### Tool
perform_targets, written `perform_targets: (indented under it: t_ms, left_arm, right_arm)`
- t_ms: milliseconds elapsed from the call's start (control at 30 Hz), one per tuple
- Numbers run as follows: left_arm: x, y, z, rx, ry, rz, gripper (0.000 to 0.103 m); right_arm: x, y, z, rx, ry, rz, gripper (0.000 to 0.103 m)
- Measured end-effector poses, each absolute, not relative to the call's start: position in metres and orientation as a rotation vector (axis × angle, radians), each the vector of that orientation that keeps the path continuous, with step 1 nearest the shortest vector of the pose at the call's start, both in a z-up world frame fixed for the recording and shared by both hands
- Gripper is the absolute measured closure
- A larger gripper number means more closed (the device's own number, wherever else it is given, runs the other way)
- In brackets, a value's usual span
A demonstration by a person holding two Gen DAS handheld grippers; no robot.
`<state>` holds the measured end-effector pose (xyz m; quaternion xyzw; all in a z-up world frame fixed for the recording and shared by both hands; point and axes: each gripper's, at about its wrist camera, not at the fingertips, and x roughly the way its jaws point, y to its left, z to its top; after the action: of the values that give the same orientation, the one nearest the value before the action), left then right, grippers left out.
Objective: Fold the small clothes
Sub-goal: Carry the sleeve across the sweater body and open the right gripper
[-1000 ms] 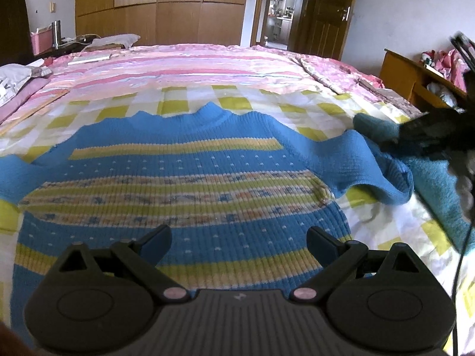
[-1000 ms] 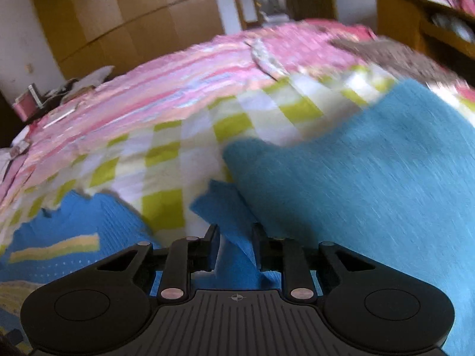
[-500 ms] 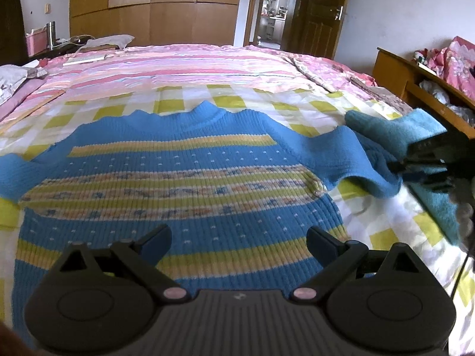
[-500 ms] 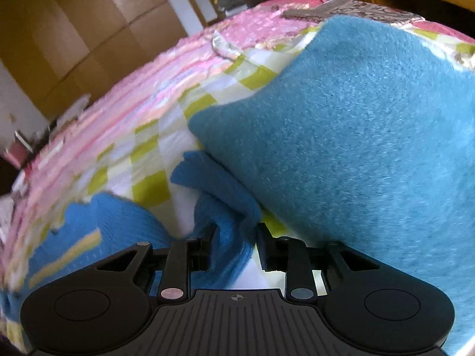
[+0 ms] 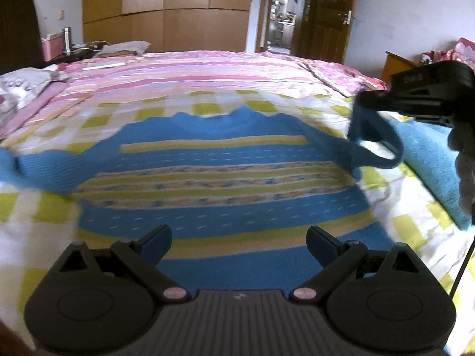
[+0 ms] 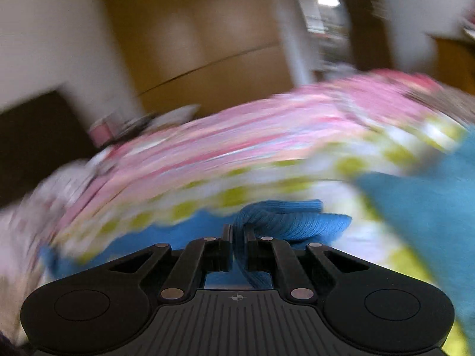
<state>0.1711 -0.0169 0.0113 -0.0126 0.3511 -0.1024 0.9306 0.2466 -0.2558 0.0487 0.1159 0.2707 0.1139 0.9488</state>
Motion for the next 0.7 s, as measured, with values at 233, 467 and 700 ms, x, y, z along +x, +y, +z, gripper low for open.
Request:
perform_targets:
  t_ms: [233,467,700]
  left_arm:
    - [0.158,0.030,-0.001,-0.042,0.732,-0.125,0.001]
    - [0.162,0.050,-0.010,-0.071,0.740,-0.135,0.001]
    - [0.164,0.065,-0.006,-0.102,0.718,-0.120,0.001]
  right_arm:
    - [0.223,-0.155,-0.011,-0.171,0.760,0.469,0.092]
    - [0.210,-0.152,0.009,-0.172,0.760,0.433,0.083]
    - [0.235,-0.119,0.004,-0.196,0.739,0.441,0.077]
